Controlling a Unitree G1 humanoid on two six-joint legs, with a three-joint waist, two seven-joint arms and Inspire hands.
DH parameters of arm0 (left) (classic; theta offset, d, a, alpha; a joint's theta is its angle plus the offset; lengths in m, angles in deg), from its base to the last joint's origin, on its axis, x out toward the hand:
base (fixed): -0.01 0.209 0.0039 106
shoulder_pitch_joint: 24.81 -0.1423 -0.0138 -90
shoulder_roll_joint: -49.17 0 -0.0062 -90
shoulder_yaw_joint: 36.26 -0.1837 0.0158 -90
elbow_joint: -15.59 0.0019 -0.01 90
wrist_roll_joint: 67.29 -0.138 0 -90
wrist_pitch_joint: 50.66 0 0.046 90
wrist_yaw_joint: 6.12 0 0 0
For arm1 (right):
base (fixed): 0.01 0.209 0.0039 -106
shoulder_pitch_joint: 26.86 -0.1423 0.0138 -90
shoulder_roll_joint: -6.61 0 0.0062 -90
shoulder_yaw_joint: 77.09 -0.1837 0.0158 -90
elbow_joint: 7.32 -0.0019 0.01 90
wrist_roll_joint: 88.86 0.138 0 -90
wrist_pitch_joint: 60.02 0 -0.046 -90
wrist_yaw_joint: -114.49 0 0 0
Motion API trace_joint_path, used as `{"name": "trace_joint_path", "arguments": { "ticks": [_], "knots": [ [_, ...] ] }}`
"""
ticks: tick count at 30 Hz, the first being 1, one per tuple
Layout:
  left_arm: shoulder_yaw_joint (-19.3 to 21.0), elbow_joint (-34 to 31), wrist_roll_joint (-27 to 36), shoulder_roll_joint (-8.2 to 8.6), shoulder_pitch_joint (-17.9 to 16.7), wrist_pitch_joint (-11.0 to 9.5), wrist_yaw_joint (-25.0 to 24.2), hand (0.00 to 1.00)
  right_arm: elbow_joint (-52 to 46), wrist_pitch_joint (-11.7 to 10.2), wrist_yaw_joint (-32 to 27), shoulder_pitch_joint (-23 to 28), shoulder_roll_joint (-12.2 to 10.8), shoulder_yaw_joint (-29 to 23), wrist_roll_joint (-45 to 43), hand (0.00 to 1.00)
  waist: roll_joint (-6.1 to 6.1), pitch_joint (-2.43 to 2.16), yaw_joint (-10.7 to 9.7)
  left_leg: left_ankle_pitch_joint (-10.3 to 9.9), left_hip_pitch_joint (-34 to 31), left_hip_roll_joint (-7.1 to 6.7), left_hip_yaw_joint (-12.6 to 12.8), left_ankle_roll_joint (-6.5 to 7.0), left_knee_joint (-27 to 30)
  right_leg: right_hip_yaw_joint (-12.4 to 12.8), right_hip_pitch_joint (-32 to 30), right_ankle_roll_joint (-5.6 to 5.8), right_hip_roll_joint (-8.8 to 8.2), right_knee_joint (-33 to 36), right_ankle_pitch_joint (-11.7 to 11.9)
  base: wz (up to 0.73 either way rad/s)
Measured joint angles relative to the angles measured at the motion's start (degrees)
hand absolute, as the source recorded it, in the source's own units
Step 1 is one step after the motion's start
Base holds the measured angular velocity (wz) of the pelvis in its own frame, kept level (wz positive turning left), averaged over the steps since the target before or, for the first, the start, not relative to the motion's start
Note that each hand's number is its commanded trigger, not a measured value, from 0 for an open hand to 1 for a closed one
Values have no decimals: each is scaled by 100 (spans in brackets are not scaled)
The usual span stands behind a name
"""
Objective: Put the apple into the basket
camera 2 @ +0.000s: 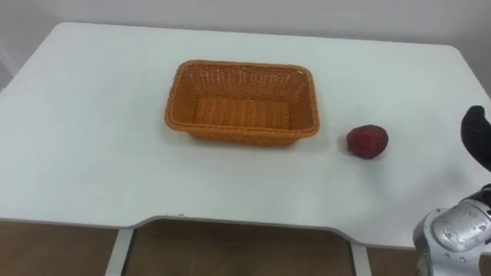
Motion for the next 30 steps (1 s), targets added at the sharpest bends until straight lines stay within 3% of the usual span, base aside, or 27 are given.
{"name": "trace_joint_path", "arguments": {
  "ticks": [2, 7, 16, 24, 30],
  "knots": [
    [-15, -15, 0, -8, 4, 11, -149, 0, 112, 40, 313, -44, 220, 156, 2, 0, -17, 1, -2, 0, -41, -2, -2, 0, -2, -40, -15, -1, -4, 0, 1, 5],
    [-15, -156, -109, -43, 23, 44, -361, 0, 486, 236, 1143, -394, 507, 380, 5, 0, -46, -6, 8, 7, -42, 0, -4, -4, 2, -50, -17, -2, -5, -6, 2, 0],
    [-7, -283, -208, -106, 11, 136, -546, 0, 652, 424, 2199, -470, 536, 486, 5, 0, -125, -53, 42, 10, -4, 2, -56, -3, -33, -158, -8, -1, -9, -9, 2, 2],
    [-11, -279, -210, -125, 4, 138, -544, 0, 1162, 531, 2709, -471, 623, 838, 37, 0, -218, -23, 59, 11, 67, 2, -94, -5, -75, -203, 49, -1, -10, -9, 4, 0],
    [-8, -273, -221, -125, 0, 137, -485, 0, 1834, 535, 3032, -475, 622, 851, 32, 0, -193, -7, 172, 12, 77, -17, -138, -3, -66, -205, 113, 1, -19, -32, 5, 3]
  ]
}}
